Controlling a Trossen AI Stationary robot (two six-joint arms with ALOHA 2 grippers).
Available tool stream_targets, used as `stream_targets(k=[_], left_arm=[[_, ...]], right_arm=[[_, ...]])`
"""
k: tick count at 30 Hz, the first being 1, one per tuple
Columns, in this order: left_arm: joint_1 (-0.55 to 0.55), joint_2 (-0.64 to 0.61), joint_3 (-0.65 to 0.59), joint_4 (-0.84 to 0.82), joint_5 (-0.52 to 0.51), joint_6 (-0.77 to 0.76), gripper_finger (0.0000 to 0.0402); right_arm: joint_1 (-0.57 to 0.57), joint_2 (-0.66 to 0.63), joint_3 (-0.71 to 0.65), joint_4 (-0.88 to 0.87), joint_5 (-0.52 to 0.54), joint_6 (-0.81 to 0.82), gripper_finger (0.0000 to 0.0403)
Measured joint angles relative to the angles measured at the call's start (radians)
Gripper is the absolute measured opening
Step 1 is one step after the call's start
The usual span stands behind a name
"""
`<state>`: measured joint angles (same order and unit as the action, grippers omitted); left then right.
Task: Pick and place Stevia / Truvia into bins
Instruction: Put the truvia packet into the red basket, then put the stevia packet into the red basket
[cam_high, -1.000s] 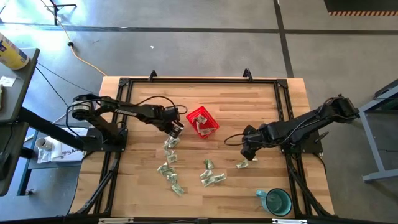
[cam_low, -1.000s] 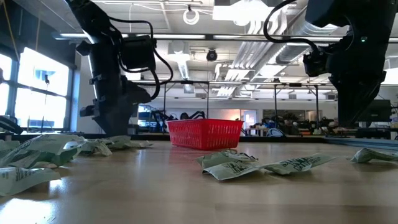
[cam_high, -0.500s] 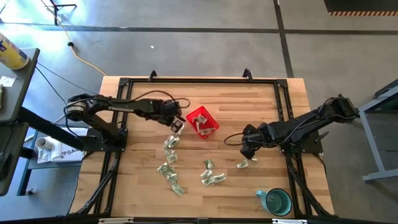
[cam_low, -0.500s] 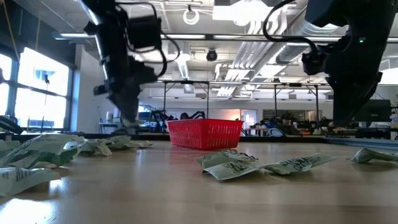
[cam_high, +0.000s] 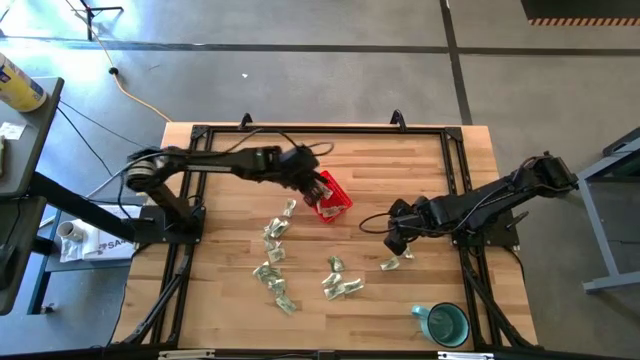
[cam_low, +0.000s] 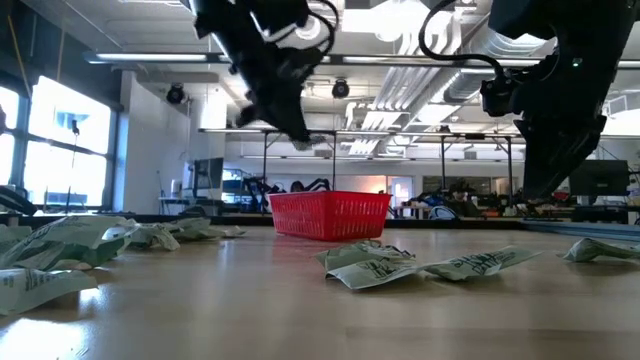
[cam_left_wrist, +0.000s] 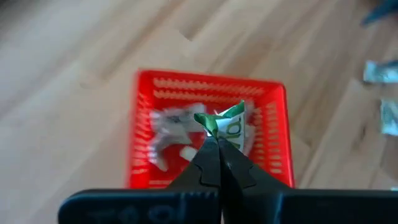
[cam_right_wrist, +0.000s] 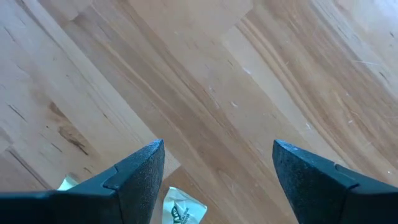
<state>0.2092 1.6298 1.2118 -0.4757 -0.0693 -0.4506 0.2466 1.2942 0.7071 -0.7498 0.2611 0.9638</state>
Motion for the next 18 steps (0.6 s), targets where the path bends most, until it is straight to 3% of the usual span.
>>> stream_targets(k=[4,9,13,18], left_arm=[[-0.002,0.112,0.037,0.007,0.012,0.002,0.0053],[-0.006,0.133,0.081,-0.038,-0.005,-0.025,0.014],[-0.006,0.108,0.131,-0.183,-0.038,-0.023,0.022],[-0.013,0.074,0.196,-0.528,-0.108,-0.007,0.0289]], right_arm=[[0.0,0.0,0.0,0.0,-0.005,-0.001,0.0289],[0.0,0.0,0.0,-0.001,-0.01,-0.003,0.0289],[0.0,0.0,0.0,-0.002,-0.008,-0.013,0.0289],[-0.007,0.0,0.0,-0.001,-0.007,-0.033,0.0289]])
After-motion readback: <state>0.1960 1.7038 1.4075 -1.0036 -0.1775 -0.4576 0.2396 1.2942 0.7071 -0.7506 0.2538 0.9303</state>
